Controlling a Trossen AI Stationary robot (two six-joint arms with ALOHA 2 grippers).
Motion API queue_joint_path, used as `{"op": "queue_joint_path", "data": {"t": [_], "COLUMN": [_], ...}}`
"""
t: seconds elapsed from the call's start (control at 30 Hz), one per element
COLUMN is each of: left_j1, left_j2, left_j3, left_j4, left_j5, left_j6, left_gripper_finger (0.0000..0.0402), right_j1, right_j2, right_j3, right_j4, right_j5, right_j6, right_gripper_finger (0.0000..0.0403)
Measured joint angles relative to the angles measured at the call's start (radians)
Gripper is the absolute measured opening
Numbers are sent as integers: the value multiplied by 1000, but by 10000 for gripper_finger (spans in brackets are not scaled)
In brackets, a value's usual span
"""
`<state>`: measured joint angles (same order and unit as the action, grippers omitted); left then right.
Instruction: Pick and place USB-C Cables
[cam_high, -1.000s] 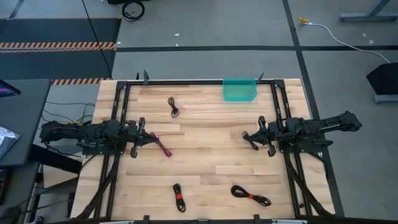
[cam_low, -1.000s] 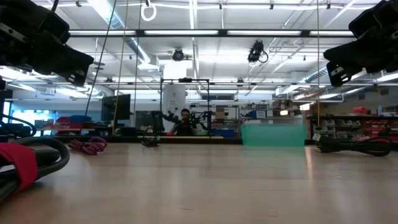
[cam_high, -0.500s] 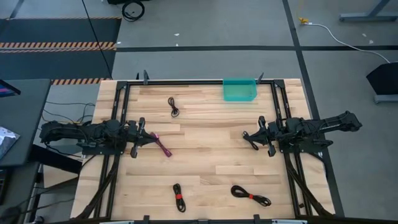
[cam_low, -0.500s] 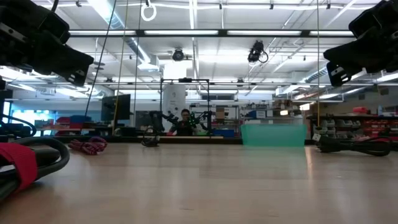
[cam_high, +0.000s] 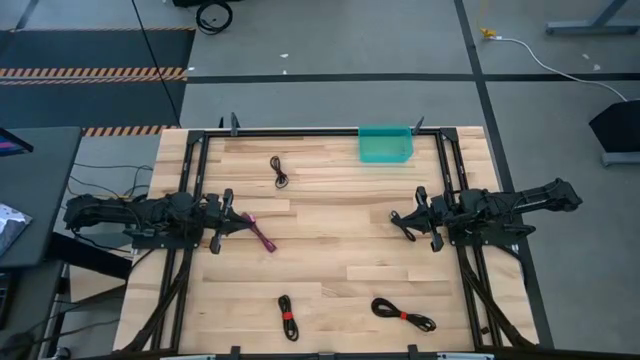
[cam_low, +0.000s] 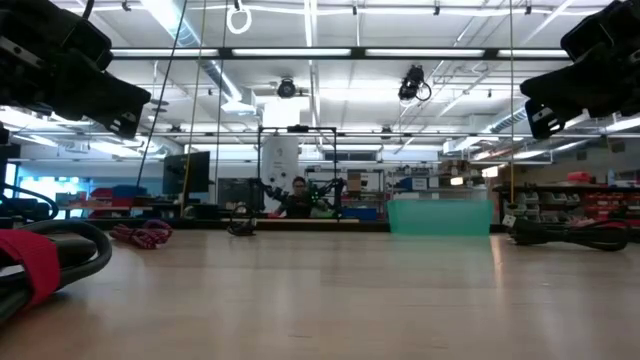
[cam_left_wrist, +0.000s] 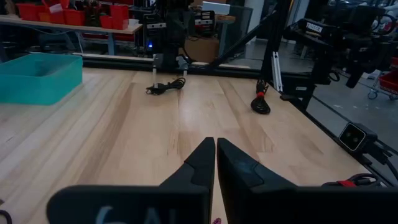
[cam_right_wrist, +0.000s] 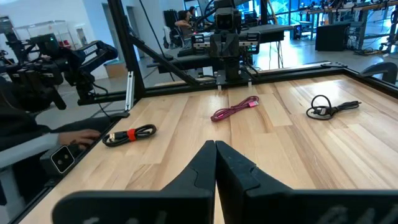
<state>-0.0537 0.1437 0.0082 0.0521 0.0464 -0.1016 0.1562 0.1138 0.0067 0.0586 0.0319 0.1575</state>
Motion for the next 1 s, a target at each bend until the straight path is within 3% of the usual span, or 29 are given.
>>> {"op": "queue_joint_path", "data": {"t": [0.8, 1.0], "left_j1": [0, 0], "left_j2": [0, 0], "left_j3": [0, 0], "left_j4": [3, 126], "left_j5": [1, 2], "left_j6": [-37, -44], "left_gripper_finger": [25, 25], "right_j1": [0, 0], "right_j2": [0, 0], "right_j3": [0, 0], "right_j4": [0, 0], "right_j5": [0, 0], "right_j6": [0, 0], "right_gripper_finger": [14, 14]}}
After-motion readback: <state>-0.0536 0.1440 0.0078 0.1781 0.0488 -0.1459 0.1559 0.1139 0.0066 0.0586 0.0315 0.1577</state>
